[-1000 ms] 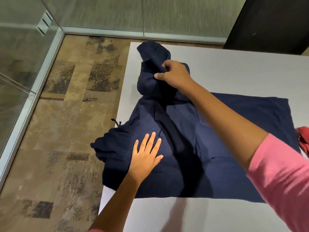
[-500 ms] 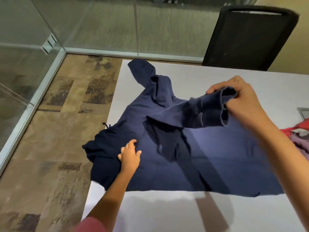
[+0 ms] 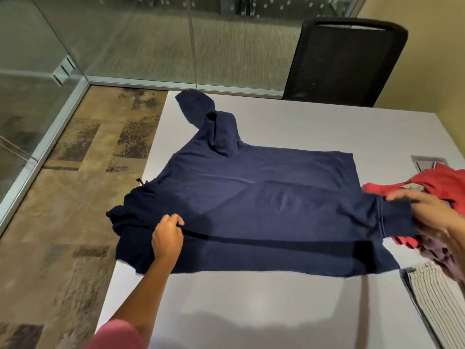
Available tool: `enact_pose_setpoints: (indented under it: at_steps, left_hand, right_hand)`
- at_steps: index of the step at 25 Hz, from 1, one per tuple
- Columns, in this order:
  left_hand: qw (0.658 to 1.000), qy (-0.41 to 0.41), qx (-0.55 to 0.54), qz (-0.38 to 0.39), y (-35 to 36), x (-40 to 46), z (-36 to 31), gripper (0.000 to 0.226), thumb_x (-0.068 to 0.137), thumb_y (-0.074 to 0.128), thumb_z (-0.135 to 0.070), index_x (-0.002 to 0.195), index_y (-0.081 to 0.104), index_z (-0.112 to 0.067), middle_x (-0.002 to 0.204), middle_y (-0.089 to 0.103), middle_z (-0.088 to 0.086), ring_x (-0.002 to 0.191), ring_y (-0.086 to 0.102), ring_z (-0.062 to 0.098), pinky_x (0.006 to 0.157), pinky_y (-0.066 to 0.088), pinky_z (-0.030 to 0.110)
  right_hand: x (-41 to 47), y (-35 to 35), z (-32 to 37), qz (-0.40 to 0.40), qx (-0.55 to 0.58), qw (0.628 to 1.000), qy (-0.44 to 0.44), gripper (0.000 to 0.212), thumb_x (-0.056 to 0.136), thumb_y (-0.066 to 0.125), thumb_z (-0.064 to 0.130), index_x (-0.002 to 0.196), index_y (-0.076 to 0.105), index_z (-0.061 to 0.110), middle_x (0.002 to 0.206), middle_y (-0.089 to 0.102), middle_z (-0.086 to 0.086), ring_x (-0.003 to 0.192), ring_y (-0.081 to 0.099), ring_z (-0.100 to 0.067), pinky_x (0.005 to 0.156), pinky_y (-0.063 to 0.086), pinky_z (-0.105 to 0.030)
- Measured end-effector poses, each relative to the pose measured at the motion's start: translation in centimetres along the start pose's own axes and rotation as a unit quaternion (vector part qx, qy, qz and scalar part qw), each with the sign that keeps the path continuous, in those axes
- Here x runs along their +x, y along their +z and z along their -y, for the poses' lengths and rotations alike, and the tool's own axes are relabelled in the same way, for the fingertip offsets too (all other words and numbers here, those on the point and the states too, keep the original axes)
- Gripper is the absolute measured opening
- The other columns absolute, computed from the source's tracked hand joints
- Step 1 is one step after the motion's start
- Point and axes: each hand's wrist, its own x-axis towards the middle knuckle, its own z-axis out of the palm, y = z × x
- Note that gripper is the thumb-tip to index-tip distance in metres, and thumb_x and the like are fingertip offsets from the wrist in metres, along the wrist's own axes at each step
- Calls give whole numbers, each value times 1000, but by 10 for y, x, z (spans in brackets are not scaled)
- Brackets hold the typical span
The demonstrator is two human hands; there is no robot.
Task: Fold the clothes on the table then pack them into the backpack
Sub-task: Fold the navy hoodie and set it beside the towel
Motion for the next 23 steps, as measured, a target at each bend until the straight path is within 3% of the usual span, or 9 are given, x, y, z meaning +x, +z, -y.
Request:
enact_pose_setpoints:
  at_steps: [2,7,8,11,14,17,19,21,23]
  left_hand:
    - [1000,-21,-22,3,1,-8,-4,28,86,41,5,86,58,-19,84,55,0,73,52,28,60,39,34]
    - [969,-154,-193,-32,11,-24,-14,19,92,43,-6,89,61,-11,76,63,10,73,59,28,65,41,32]
    - [952,-191,-236,-44,14,-24,-14,18,92,45,-9,89,62,-10,78,66,11,78,61,28,69,43,33]
    - [879,-260,-398,-34,16,-23,-18,11,93,56,-12,102,61,-8,92,66,11,81,65,24,78,53,35]
    - [804,-282,-522,30,17,-21,-26,33,92,61,-6,123,55,-13,103,56,7,91,61,20,87,51,33]
    - [777,-312,-547,8,21,-18,-28,38,92,56,3,128,56,-11,116,53,10,107,58,18,93,48,30]
    - [753,-342,-562,-15,25,-18,-27,38,93,53,6,125,59,-13,123,54,11,109,58,16,92,49,29]
    - [752,-355,-554,-29,27,-19,-28,39,92,49,9,121,61,-14,124,56,11,105,58,15,89,49,29]
    - [813,-350,-461,-57,27,-19,-34,39,89,47,7,116,61,-16,126,55,11,98,56,19,87,50,33]
  right_hand:
    - [14,-3,-48,0,-26,997,79,56,87,28,-17,77,72,16,78,61,-18,58,56,-26,46,40,-20]
    - [31,20,-97,-36,37,980,192,21,90,48,18,91,69,16,80,54,-2,70,47,-19,66,35,-30]
    - [30,25,-98,-37,20,983,180,14,91,55,18,100,65,17,85,55,-2,74,49,-19,67,35,-30]
    - [39,35,-107,-20,-48,991,120,52,80,69,-5,120,48,20,106,60,-12,90,59,-28,69,47,-33]
    - [46,34,-113,-20,-63,995,80,48,77,68,-9,107,49,23,112,59,-14,94,60,-29,79,52,-39]
    - [48,31,-111,-37,-29,999,11,43,84,58,-12,93,54,29,101,59,-4,84,55,-14,68,51,-18]
    - [48,24,-113,-50,3,999,-12,46,86,52,-15,93,59,29,103,61,1,89,57,-13,68,52,-13]
    - [49,17,-122,-50,2,999,-17,47,85,49,-18,96,64,25,111,62,-1,99,58,-16,75,53,-15]
    - [47,17,-129,-31,-42,999,-16,45,84,49,-20,103,65,17,116,61,-5,106,55,-19,80,48,-10]
